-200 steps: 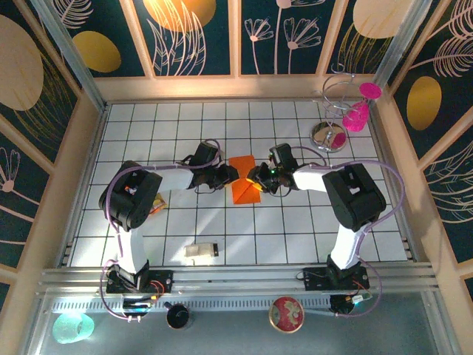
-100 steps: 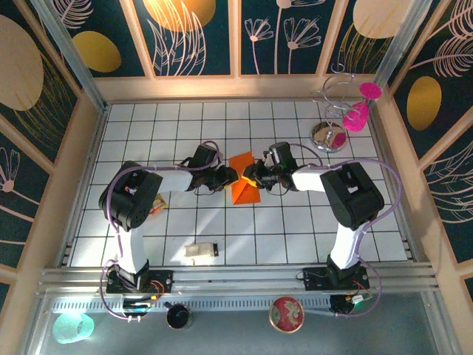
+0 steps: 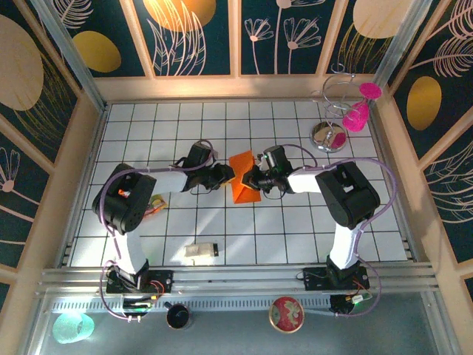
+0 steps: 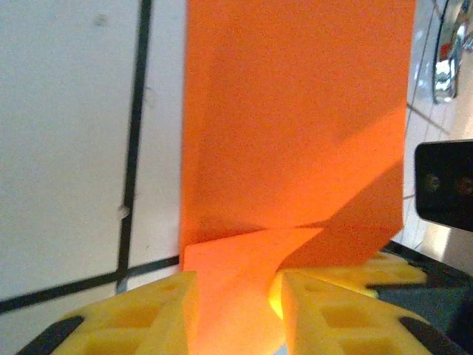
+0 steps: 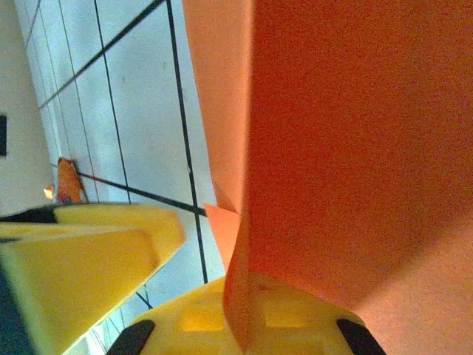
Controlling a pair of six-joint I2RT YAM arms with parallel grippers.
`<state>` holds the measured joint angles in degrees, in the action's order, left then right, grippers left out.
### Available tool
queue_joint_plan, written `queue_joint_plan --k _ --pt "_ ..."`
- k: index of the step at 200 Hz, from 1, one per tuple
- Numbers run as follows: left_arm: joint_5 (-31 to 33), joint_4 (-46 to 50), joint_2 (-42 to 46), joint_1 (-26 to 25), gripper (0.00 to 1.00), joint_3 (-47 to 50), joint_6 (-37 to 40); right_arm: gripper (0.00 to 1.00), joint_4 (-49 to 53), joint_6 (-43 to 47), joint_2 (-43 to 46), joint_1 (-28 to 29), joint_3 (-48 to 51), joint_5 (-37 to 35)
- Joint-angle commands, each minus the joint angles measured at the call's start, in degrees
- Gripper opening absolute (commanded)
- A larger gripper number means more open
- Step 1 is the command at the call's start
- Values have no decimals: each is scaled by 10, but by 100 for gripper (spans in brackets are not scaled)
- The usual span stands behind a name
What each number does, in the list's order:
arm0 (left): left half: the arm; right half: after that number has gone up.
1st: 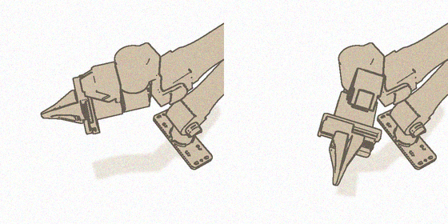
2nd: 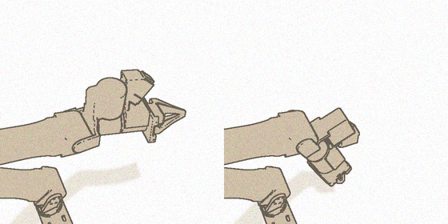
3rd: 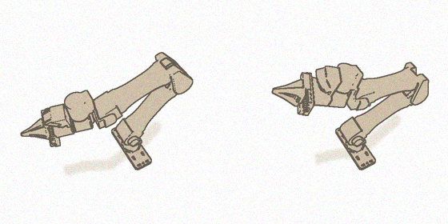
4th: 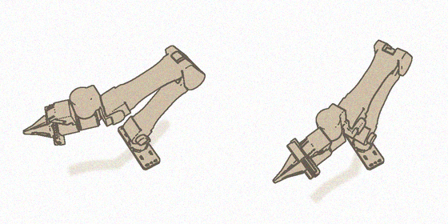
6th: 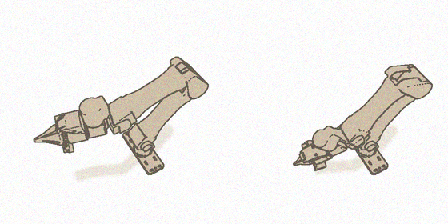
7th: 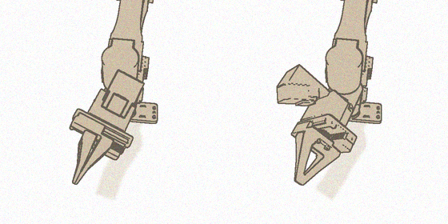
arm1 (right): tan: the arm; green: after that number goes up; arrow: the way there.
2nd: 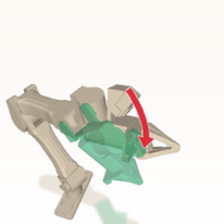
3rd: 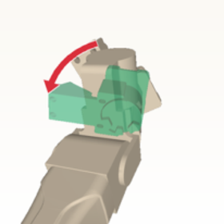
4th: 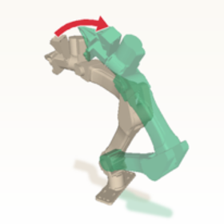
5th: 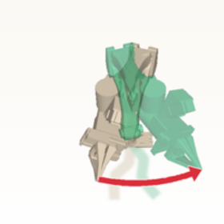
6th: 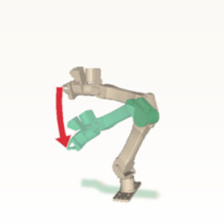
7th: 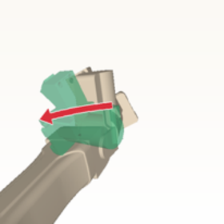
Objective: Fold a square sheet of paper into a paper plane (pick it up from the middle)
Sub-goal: Turn over the paper at the center of the table.
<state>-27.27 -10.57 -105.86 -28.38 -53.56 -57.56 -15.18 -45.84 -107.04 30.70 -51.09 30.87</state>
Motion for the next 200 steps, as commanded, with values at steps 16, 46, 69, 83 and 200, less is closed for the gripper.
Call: queue_joint_plan --k 16,46,69,83,200 --pt "-37 -81 82 34 47 42 -54 1 -82 20 62 -18 -5 20" --pt "-100 -168 118 45 61 60 -79 1 -151 -11 90 -44 -9 84" --pt "-165 -283 131 46 69 74 -127 2 -200 -51 97 -58 -13 134" --pt "-167 -309 140 46 74 80 -145 2 -220 -67 101 -61 -17 157" --pt "-191 -354 132 46 71 95 -149 4 -284 -133 102 -63 -14 221"
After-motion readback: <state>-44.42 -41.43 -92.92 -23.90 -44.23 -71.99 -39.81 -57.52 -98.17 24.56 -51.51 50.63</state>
